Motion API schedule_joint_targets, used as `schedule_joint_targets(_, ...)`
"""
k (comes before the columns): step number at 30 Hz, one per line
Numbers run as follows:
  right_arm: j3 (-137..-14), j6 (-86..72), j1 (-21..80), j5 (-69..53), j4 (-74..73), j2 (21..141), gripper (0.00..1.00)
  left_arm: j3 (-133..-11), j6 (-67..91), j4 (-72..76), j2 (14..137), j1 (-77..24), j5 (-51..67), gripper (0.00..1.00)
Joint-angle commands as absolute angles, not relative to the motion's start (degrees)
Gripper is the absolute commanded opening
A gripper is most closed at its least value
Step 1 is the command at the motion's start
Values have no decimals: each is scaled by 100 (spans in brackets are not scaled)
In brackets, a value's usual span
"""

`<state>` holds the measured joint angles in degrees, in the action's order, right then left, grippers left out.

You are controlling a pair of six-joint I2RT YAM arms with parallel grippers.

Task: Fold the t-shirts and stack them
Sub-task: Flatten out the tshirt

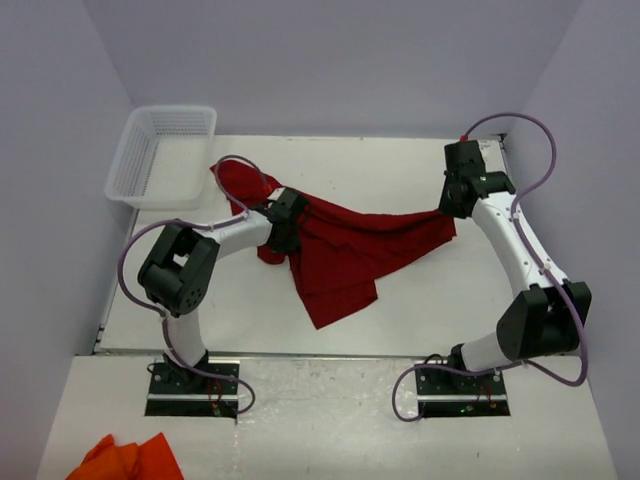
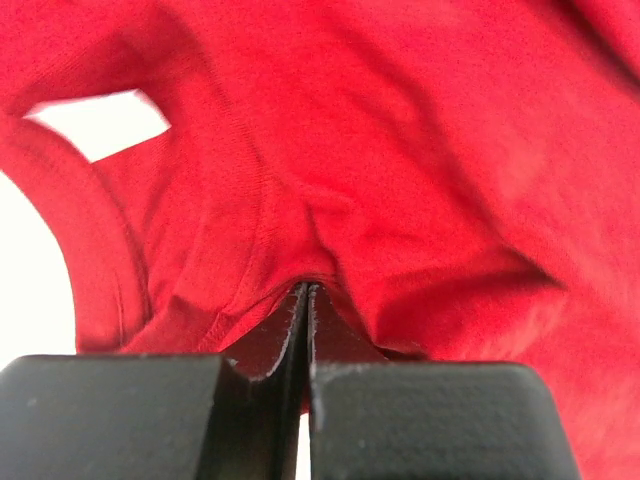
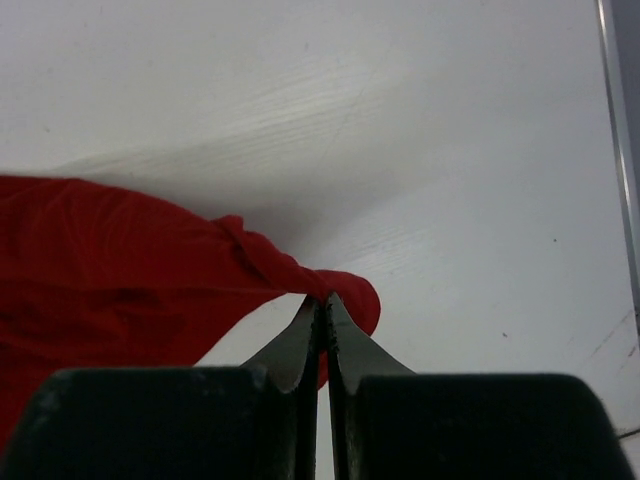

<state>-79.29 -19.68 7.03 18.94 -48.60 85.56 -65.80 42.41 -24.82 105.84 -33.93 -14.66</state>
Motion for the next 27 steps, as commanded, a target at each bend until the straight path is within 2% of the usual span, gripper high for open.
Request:
schedule_joint_targets(1,-7639,-2425,1176,2293,-4816,8174,0,-6829,4061,-2681,10802,-2901,-1951,0)
schedule_joint_targets(9,-6997,-2804,1889,2321,-4870,7936,0,-6399,3894,-2671,10310,-1960,-2381,0)
schedule_joint_targets(19,-6294,-2909,2434,1723,-4298,8252,0,-6021,3902,-2751,9607,-2118,-2979,0)
schedule_joint_targets(23,-6205,-2936,2470,1486,-4061,8507,25,-5836,3867,-2760,9168,-2451,-3287,0)
schedule_joint_targets(24,-6222,-2944,2487,1485,-4034,8569,42,-5810,3858,-2768,8993,-2522,-3313,0)
schedule_joint_targets(27,-6328,-2962,2479,1870,-4148,8771,58,-5766,3736,-2777,8693,-2943,-3541,0)
